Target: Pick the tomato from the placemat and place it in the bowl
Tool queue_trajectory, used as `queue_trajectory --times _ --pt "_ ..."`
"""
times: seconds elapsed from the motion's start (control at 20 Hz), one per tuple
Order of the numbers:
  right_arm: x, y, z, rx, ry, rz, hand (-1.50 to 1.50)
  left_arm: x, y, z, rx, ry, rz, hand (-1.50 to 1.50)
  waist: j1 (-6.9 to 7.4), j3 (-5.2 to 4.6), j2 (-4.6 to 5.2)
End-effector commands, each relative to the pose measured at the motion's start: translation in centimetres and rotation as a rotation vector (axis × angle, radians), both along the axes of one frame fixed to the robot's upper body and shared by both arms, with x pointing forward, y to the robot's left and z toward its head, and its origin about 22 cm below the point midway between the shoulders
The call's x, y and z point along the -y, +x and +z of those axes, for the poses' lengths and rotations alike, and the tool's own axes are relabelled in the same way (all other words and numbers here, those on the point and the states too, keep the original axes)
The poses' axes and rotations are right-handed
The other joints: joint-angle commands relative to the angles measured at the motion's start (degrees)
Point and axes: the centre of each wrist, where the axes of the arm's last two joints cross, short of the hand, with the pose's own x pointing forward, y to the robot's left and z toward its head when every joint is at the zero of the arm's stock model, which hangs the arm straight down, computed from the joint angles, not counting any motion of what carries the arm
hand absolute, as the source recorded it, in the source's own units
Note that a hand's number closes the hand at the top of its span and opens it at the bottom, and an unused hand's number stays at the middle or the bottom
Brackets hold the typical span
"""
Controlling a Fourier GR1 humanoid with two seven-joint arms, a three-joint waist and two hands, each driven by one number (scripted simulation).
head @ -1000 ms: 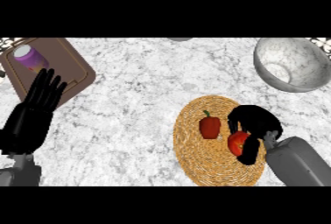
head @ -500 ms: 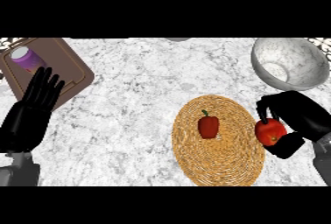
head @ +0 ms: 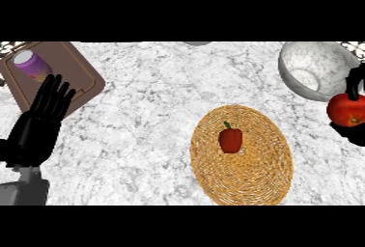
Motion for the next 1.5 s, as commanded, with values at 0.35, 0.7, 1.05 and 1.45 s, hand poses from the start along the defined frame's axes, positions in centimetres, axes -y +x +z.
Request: queue_trajectory --times 0.35,0.7,1.05,1.45 --pt "5.8 4.0 2.2 0.135 0.136 -0.197 1.5 -0.9 -0.2 1.5 -0.002 0.01 -0.033 0.0 1.02 0.05 0.22" --pt "8.4 9.4 -0.7 0.151 0.22 -0.216 1.5 -0.3 1.9 1.9 0.018 0.001 -0.049 0.0 1.7 0.07 0.55" --pt "11.3 11.9 -3.0 0.148 0.233 -0.231 1.5 2.4 2.6 0.6 0.038 0.004 -0.067 0.0 3.41 0.17 1.5" --pt "11.2 12.9 -6.2 -0.057 0.151 -0.331 1.5 1.5 1.7 0.7 0.04 0.01 -0.094 0.0 5.93 0.23 2.19"
